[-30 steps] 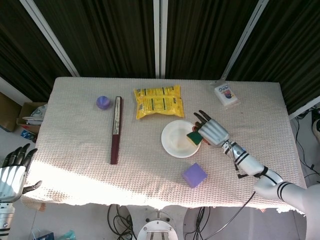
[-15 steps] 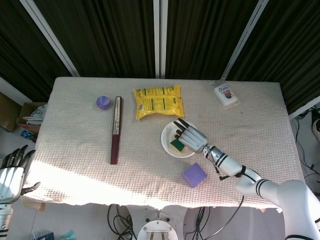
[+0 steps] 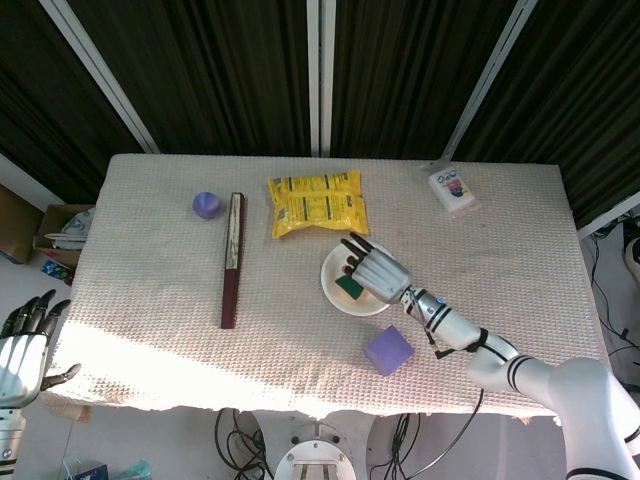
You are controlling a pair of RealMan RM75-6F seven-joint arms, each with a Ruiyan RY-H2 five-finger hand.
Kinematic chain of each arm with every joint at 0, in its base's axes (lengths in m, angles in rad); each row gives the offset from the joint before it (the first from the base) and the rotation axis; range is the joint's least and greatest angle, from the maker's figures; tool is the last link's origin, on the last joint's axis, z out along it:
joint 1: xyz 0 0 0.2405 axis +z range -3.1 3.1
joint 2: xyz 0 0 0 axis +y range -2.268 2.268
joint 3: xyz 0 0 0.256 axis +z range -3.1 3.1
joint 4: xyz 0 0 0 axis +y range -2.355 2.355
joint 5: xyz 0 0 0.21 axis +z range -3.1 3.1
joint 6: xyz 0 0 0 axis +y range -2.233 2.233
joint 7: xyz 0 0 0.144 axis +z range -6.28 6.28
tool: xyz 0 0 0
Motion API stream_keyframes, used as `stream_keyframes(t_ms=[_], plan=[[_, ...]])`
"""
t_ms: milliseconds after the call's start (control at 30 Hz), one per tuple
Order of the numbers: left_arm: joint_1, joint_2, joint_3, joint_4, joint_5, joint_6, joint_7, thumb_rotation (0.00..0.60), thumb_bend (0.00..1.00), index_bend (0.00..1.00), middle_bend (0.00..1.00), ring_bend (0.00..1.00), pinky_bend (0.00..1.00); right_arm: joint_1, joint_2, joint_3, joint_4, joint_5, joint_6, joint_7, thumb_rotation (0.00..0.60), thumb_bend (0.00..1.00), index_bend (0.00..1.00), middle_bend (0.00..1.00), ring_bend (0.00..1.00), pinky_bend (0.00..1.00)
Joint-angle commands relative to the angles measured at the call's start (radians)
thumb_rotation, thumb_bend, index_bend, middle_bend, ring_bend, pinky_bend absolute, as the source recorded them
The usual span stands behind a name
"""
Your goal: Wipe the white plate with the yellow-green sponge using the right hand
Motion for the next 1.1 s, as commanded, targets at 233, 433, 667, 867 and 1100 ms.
stream_keyframes(t_ms=[233, 433, 667, 867, 1100], plan=[[0.008, -0.002, 0.002, 0.004, -0.003, 0.006, -0.006, 0.6, 0.06, 0.14, 0.02, 0.05, 0.12, 0.017, -0.038, -0.026, 0.061, -0.013, -0.031, -0.074, 0.6, 0.34, 0.48, 0.36, 0.03, 0.0], [0.007, -0.003, 0.001, 0.01, 0.005, 0.009, -0.011, 0.6, 0.06, 0.14, 0.02, 0.05, 0.12, 0.015, 0.005, -0.007, 0.0, -0.009, 0.019, -0.087, 0.6, 0.34, 0.48, 0.36, 0.04, 0.0], [0.01, -0.004, 0.002, 0.009, 0.009, 0.012, -0.01, 0.6, 0.06, 0.14, 0.02, 0.05, 0.12, 0.024, 0.01, -0.022, -0.02, -0.003, -0.033, -0.151, 0.6, 0.35, 0.48, 0.36, 0.04, 0.0], [0.017, -0.004, 0.004, 0.01, 0.007, 0.018, -0.014, 0.6, 0.06, 0.14, 0.02, 0.05, 0.12, 0.028, -0.002, -0.027, 0.021, 0.005, -0.066, -0.229, 0.6, 0.36, 0.48, 0.36, 0.04, 0.0], [0.017, -0.005, 0.005, 0.014, 0.018, 0.022, -0.015, 0.6, 0.06, 0.14, 0.02, 0.05, 0.12, 0.024, 0.051, -0.006, -0.002, 0.047, -0.096, -0.307, 0.6, 0.38, 0.46, 0.35, 0.04, 0.0]])
